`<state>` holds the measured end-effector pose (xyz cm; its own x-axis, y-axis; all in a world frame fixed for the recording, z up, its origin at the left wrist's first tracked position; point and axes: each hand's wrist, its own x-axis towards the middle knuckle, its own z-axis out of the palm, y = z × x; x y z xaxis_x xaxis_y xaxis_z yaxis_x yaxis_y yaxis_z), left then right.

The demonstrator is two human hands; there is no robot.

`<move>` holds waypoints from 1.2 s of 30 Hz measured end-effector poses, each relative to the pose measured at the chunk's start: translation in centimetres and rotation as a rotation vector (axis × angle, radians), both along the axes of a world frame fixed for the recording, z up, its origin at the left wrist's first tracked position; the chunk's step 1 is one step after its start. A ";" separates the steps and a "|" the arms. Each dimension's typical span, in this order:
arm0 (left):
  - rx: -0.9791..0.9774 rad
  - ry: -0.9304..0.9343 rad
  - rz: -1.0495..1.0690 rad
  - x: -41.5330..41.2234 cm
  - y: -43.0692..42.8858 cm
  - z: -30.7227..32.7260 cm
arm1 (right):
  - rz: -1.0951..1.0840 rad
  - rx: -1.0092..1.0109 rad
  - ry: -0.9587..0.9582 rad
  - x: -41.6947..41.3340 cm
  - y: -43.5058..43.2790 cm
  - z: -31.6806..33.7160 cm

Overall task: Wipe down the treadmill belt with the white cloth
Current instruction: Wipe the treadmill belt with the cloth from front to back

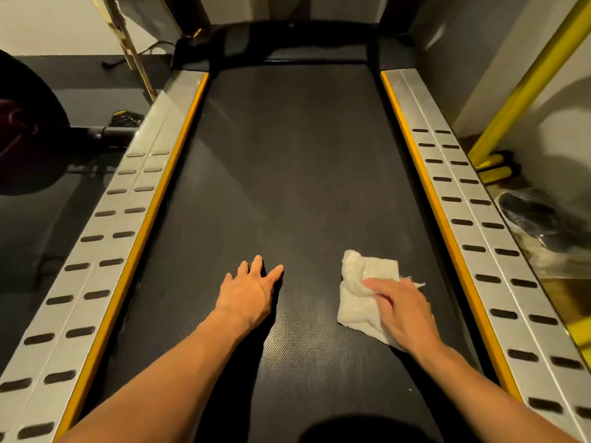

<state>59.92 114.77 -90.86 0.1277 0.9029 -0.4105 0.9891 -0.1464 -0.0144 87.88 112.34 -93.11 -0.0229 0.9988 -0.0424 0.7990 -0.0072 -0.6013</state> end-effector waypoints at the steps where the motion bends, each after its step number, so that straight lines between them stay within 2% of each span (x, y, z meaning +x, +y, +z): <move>1: -0.008 0.001 0.001 0.3 0.1 0.0 | 0.072 -0.013 0.044 -0.8 -1.2 0.1; 4: -0.026 0.003 0.009 0.9 0.2 0.0 | 0.229 -0.001 0.130 -2.4 -4.0 0.6; 6: -0.050 0.014 0.006 1.1 0.0 0.0 | 0.113 0.093 0.161 -1.6 -3.0 0.8; 8: -0.065 0.024 -0.001 1.0 0.0 0.0 | -0.065 0.133 0.092 0.2 -0.9 1.1; 11: -0.071 0.026 -0.012 0.9 0.2 0.1 | -0.142 0.039 -0.049 2.7 0.5 1.1; 13: -0.067 0.031 -0.013 0.9 0.3 0.1 | -0.039 -0.021 -0.049 2.8 -0.6 1.0; 17: -0.083 0.053 0.005 1.3 0.2 -0.4 | 0.241 -0.124 0.076 0.7 -4.7 1.6; 20: -0.087 0.075 -0.010 1.1 0.0 -0.6 | 0.018 -0.049 0.127 1.7 -3.4 2.8; 23: -0.105 0.071 -0.024 0.9 0.2 -0.5 | -0.207 -0.058 0.020 4.9 -1.1 3.7; 27: -0.115 0.050 -0.020 0.4 0.3 -0.4 | -0.169 -0.071 -0.117 4.1 -3.4 2.8; 31: -0.120 0.035 -0.015 0.4 0.0 0.0 | 0.005 -0.079 0.037 0.9 -7.0 2.5; 34: -0.138 0.037 -0.020 0.2 -0.2 0.2 | -0.291 -0.013 0.154 2.3 -5.2 3.4; 36: -0.127 0.039 -0.041 -0.1 -0.3 0.2 | -0.435 -0.047 0.183 4.1 -3.4 3.6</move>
<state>59.83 114.45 -90.64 0.1447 0.8376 -0.5267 0.9813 -0.1896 -0.0319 91.96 108.90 -89.55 0.3859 0.9145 -0.1217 0.5967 -0.3480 -0.7230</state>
